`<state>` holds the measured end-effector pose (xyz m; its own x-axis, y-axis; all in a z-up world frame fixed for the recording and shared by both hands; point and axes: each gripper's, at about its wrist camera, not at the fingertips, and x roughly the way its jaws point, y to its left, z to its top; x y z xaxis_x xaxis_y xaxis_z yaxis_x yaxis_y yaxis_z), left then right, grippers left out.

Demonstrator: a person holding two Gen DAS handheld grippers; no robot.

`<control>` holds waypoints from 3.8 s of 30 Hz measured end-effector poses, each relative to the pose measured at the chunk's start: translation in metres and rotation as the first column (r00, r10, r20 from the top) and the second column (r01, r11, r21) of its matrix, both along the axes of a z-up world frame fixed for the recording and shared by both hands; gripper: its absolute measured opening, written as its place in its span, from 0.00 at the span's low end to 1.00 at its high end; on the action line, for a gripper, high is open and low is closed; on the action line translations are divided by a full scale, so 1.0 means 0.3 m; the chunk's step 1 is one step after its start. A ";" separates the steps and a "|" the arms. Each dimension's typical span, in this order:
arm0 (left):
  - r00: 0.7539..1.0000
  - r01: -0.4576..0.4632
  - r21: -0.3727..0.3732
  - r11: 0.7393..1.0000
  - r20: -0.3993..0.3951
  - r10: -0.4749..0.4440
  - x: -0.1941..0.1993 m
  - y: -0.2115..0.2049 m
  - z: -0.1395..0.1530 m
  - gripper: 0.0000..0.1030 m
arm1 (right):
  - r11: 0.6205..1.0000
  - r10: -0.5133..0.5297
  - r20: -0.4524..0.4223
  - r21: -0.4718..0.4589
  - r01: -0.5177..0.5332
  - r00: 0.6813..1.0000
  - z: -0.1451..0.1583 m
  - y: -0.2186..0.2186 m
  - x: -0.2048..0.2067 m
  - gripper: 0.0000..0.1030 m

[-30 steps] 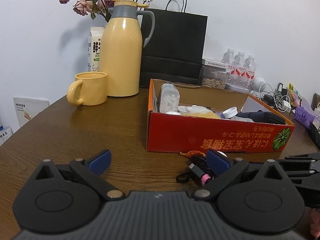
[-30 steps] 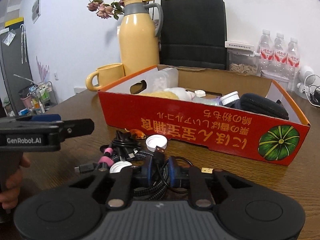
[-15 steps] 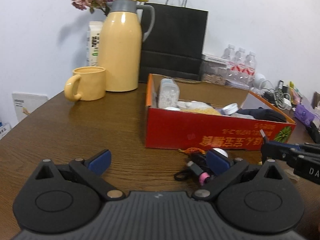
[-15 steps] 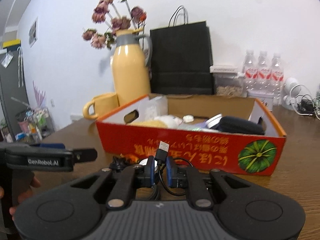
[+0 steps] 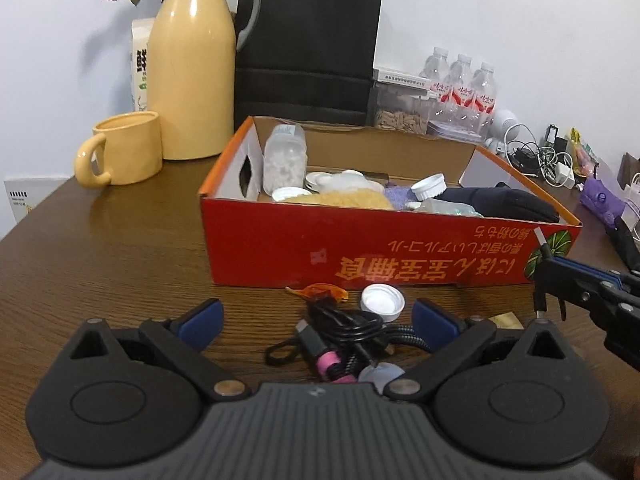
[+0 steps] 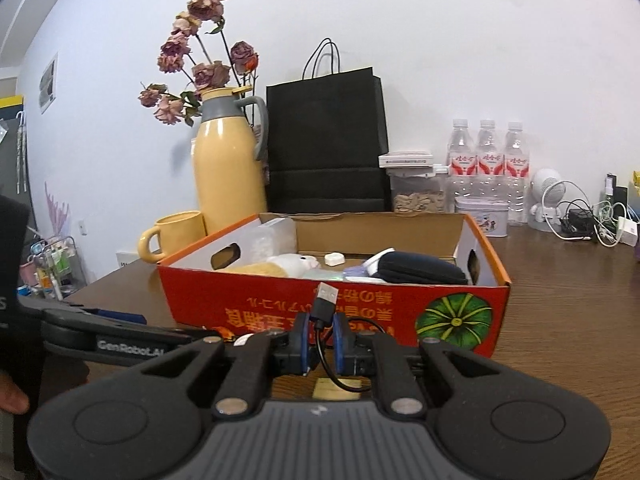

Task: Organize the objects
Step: 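Grasp the black cable loop with the left gripper while the right holds the plug, then lower the black cable into the box and open both grippers, then move both grippers back toward the braided black cable with pink band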

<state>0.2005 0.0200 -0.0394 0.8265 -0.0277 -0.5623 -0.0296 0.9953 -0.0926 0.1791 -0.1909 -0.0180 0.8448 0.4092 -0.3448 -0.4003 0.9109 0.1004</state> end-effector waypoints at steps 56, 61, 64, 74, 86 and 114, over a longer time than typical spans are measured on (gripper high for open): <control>0.954 -0.005 -0.007 1.000 0.300 0.007 0.241 -0.076 0.311 0.38 | 0.999 -0.022 0.096 -0.036 0.025 0.995 0.211 0.092 0.376 0.11; 0.960 -0.029 -0.003 1.000 0.278 0.028 0.329 -0.079 0.275 0.38 | 0.998 -0.043 0.067 -0.052 0.046 0.997 0.156 0.099 0.455 0.11; 0.970 -0.029 0.011 1.000 0.243 0.025 0.361 -0.072 0.238 0.38 | 0.997 -0.043 0.036 -0.061 0.045 0.998 0.126 0.091 0.478 0.11; 0.977 -0.020 0.045 0.999 0.212 0.010 0.368 -0.076 0.199 0.38 | 0.995 -0.053 0.028 -0.079 0.055 0.998 0.119 0.093 0.478 0.11; 0.962 -0.112 0.045 0.993 0.254 0.097 0.352 -0.051 0.208 1.00 | 0.987 -0.135 -0.003 -0.087 0.135 0.991 0.098 0.064 0.488 0.98; 0.963 -0.081 0.048 0.996 0.263 0.066 0.218 -0.035 0.273 1.00 | 0.989 -0.118 0.055 -0.088 0.123 0.991 0.165 0.024 0.359 1.00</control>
<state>0.2659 0.0094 0.0423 0.9432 0.0645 -0.3260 -0.0852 0.9951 -0.0497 0.2868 -0.1837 0.0315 0.9031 0.2722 -0.3320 -0.2893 0.9572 -0.0021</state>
